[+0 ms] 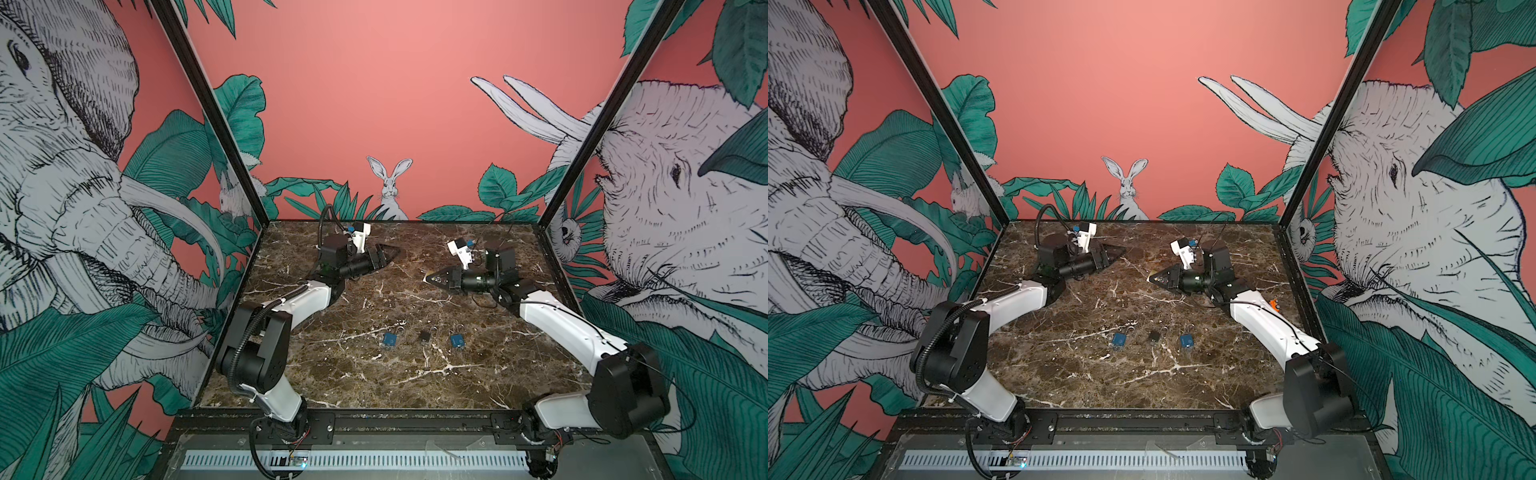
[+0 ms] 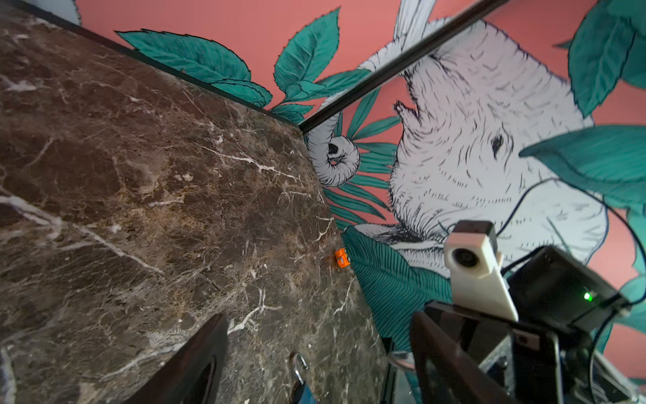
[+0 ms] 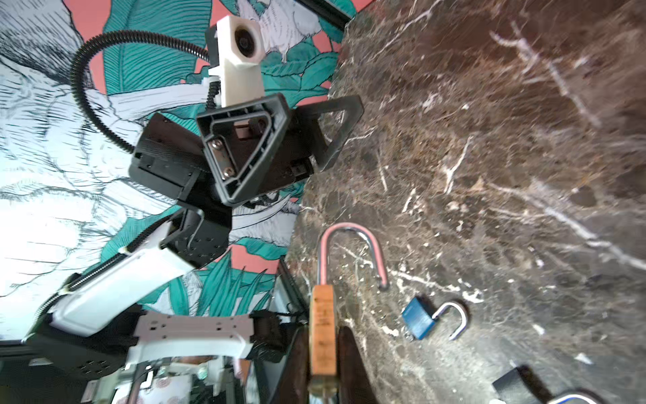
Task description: Lock with the key
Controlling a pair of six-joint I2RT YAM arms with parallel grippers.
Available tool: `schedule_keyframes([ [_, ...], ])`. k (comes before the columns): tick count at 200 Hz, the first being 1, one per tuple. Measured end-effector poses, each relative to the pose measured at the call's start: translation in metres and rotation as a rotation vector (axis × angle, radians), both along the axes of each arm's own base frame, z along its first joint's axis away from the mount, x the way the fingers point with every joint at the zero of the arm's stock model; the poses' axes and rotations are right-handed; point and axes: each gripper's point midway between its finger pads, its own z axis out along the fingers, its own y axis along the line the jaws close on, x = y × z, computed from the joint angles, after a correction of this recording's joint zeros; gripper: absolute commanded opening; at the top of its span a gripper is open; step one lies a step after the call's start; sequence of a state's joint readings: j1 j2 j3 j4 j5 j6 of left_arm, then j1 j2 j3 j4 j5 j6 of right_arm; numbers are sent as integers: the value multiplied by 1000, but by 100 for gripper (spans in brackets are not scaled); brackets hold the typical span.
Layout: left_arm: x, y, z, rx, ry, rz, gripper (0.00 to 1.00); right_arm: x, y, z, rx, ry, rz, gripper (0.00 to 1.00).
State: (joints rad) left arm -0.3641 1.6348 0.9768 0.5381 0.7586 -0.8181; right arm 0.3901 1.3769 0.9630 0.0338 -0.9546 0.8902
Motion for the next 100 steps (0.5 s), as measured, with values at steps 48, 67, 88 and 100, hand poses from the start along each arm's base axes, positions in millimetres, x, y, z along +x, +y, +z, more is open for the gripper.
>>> schedule_keyframes([
  [48,-27,-23,35,-113,-143,-162,73,-14,4,8,55,86,58,0],
  [67,-46,-42,41,-147,-153,-247,71,-15,4,10,65,92,66,0],
  [88,-66,-59,46,-171,-157,-321,68,-13,6,13,79,90,65,0],
  [100,-74,-64,47,-177,-160,-350,66,-12,6,16,86,84,63,0],
])
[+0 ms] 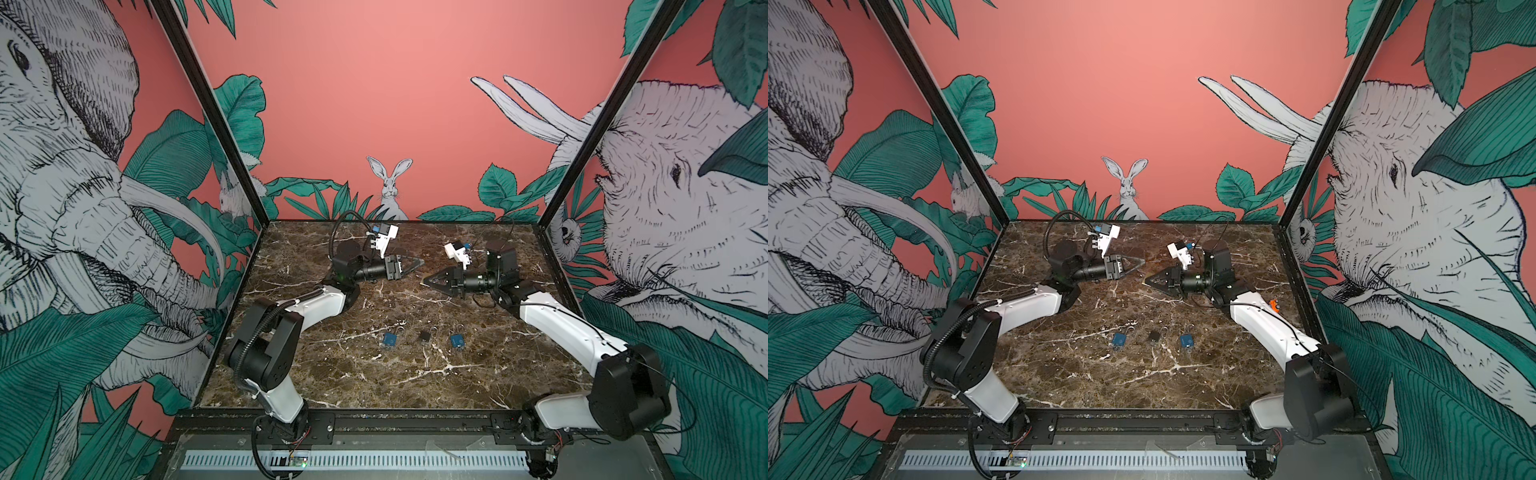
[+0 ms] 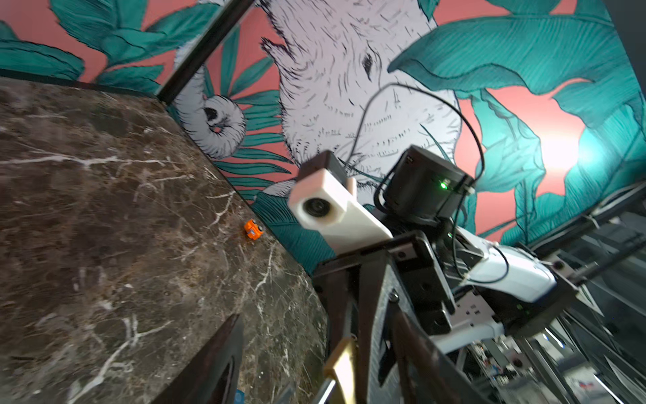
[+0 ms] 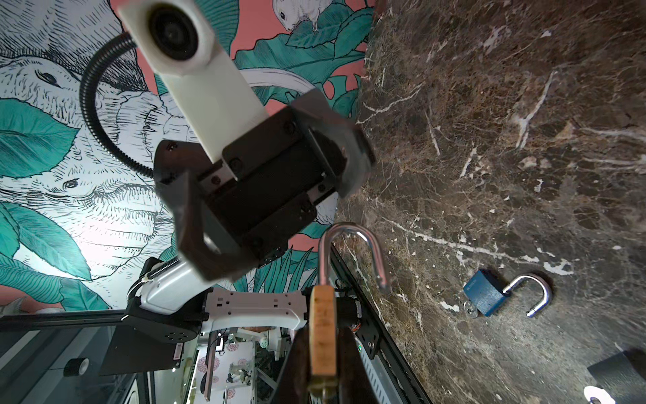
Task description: Lock with the key
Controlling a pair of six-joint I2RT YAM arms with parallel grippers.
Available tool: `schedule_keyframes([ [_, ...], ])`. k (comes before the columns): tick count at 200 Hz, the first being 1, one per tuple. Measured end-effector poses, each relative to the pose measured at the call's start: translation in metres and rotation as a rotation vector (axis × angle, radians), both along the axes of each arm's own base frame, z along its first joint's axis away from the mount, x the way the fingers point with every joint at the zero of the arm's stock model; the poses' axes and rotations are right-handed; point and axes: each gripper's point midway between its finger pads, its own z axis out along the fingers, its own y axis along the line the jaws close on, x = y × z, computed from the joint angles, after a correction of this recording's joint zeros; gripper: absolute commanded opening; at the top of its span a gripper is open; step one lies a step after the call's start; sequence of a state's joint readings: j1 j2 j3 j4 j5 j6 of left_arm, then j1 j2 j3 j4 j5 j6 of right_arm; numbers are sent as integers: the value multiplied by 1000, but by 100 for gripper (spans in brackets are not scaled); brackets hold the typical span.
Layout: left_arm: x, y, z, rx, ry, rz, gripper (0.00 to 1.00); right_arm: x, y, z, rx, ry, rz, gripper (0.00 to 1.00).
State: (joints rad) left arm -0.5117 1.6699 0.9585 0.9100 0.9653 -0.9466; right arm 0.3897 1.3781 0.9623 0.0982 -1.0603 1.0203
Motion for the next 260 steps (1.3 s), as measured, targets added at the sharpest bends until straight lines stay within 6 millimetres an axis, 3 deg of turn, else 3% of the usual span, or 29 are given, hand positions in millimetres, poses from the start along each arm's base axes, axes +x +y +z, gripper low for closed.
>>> schedule_keyframes([
  [131,-6,2,-15,15,60,-9,38,11,-7,3,0,-50,-33,0],
  [190,-7,3,-23,26,93,-10,22,9,-10,-10,-55,-109,-21,0],
  [260,-14,4,-15,36,101,-11,19,2,-16,-4,-90,-205,-19,0],
])
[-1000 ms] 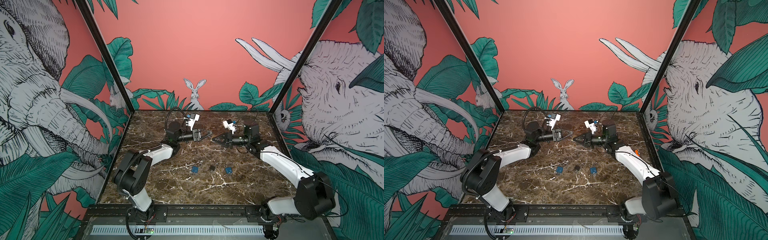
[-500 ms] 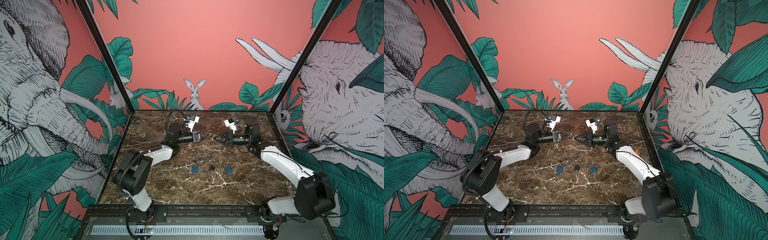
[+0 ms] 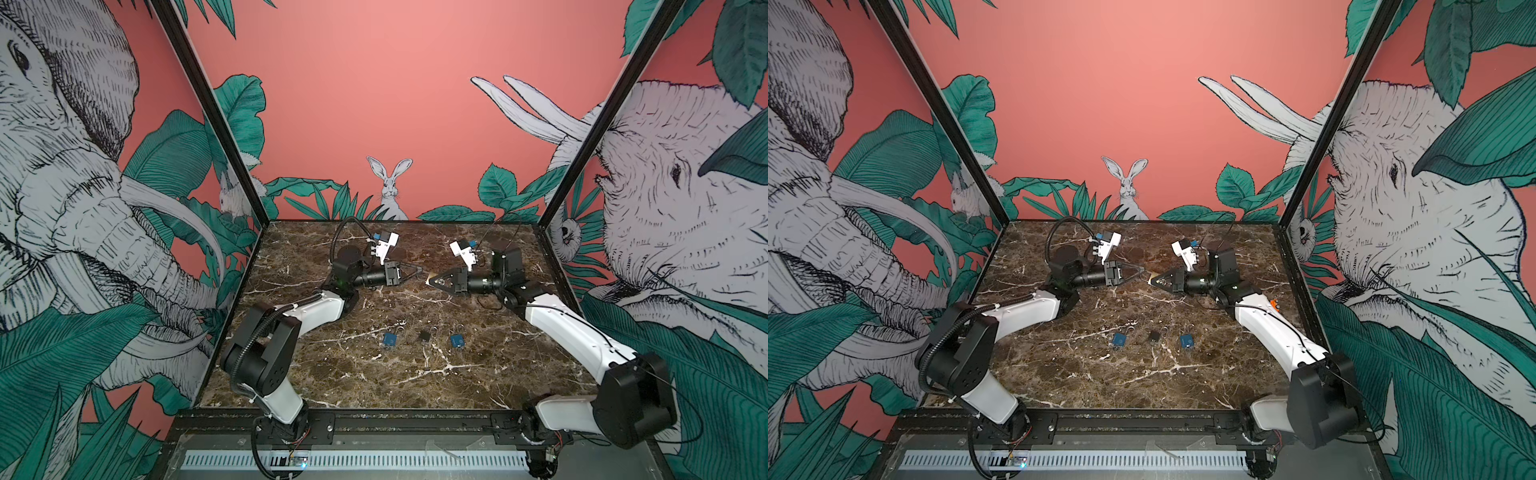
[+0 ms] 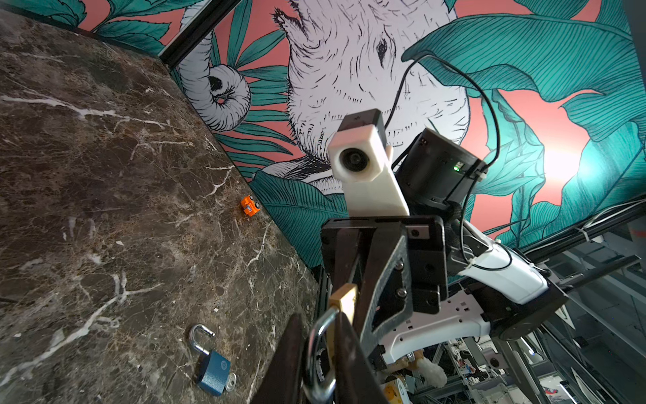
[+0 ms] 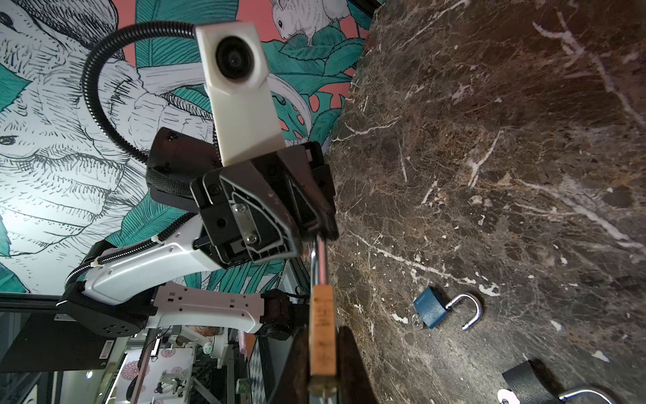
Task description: Lock with the key
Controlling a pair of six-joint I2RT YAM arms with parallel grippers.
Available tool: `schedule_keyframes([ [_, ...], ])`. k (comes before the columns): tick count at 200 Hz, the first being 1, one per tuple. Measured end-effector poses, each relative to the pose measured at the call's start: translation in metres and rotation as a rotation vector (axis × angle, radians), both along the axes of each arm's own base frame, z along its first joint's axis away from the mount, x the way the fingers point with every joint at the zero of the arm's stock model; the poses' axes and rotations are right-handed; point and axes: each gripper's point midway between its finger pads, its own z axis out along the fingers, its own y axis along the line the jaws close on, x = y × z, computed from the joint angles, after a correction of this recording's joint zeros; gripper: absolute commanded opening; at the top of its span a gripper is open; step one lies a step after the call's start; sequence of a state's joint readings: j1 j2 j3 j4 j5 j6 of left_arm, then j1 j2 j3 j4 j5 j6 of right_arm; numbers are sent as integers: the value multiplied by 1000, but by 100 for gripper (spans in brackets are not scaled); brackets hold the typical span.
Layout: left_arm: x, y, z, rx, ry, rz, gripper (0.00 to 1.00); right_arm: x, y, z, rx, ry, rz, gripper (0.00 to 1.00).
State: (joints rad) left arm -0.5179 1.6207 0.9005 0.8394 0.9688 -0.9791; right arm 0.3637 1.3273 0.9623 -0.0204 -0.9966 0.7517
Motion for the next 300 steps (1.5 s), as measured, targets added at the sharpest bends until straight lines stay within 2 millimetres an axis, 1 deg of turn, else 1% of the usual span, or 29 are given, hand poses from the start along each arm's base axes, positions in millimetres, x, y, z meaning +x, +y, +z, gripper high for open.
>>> schedule_keyframes([
  [20,-3,1,4,3,-7,0,19,-1,0,3,3,-14,2,0],
  [57,-8,3,2,16,-6,2,18,-1,0,5,7,-24,2,0],
  [94,-10,3,-1,28,6,1,12,-1,0,7,9,-31,-1,0],
  [123,-9,3,-2,30,9,4,10,-1,0,7,10,-33,0,0],
  [145,-9,3,-1,24,24,4,4,-1,-1,7,10,-37,0,0],
  [153,-9,3,1,18,36,4,0,-1,-1,8,11,-45,3,0],
  [212,-14,3,13,-14,72,0,0,-1,-1,15,31,-136,16,0],
  [262,-24,9,23,15,-25,38,0,-6,2,27,80,-171,59,0],
  [300,-25,8,25,20,-58,50,0,-7,4,29,110,-166,70,0],
])
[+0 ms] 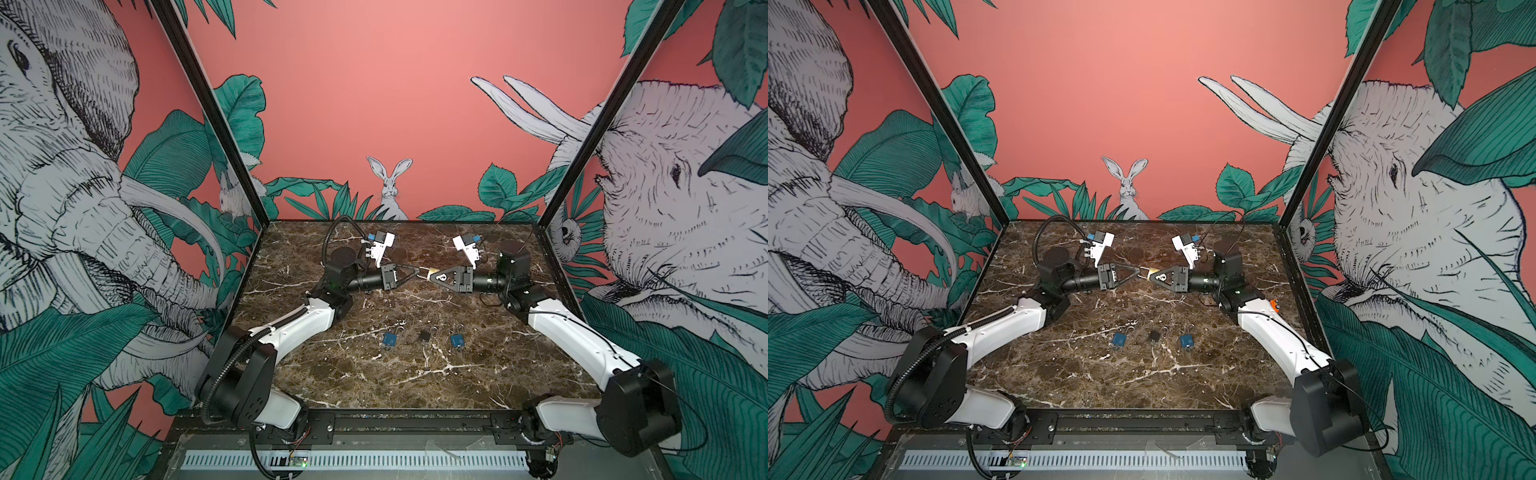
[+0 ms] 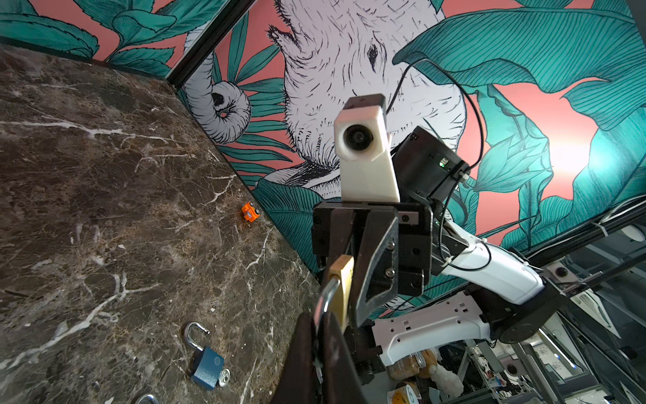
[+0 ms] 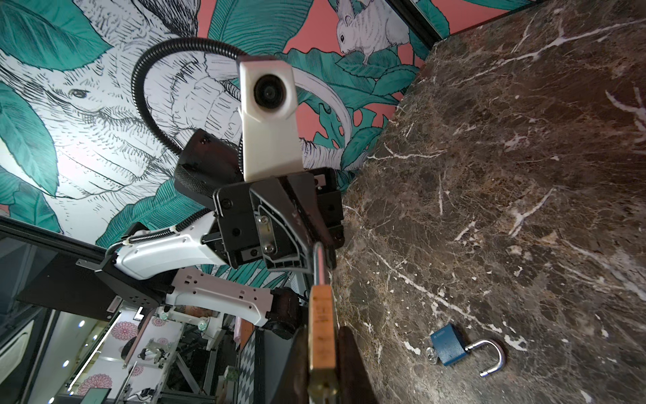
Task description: Lock with the key
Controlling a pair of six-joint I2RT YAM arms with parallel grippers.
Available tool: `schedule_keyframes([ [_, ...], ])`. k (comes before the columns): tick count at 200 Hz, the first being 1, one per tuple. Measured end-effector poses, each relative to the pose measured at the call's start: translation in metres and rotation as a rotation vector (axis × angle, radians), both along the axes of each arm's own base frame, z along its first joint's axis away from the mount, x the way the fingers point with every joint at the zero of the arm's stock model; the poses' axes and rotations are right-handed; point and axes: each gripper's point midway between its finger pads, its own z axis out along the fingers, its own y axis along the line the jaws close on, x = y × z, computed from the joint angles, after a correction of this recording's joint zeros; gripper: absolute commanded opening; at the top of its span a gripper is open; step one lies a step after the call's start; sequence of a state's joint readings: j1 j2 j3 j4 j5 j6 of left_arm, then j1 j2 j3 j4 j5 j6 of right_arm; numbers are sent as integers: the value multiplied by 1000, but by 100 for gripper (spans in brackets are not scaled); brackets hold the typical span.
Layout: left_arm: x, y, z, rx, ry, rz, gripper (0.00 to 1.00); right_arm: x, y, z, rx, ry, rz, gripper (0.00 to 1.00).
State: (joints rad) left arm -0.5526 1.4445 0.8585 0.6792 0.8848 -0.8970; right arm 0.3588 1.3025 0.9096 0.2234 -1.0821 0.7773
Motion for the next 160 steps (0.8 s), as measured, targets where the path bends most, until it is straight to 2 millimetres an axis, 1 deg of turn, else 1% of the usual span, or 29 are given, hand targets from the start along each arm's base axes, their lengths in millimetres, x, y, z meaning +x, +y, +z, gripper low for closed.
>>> schedule_keyframes([
  [30,1,0,-3,3,4,8,0,1,1,-2,1,8,3,0],
  [74,0,0,0,-9,9,7,0,2,1,-2,0,-7,5,0],
  [140,4,0,3,-45,27,26,0,9,6,1,2,-46,20,0],
  [160,2,-3,3,-47,24,20,0,10,10,2,2,-53,35,0],
])
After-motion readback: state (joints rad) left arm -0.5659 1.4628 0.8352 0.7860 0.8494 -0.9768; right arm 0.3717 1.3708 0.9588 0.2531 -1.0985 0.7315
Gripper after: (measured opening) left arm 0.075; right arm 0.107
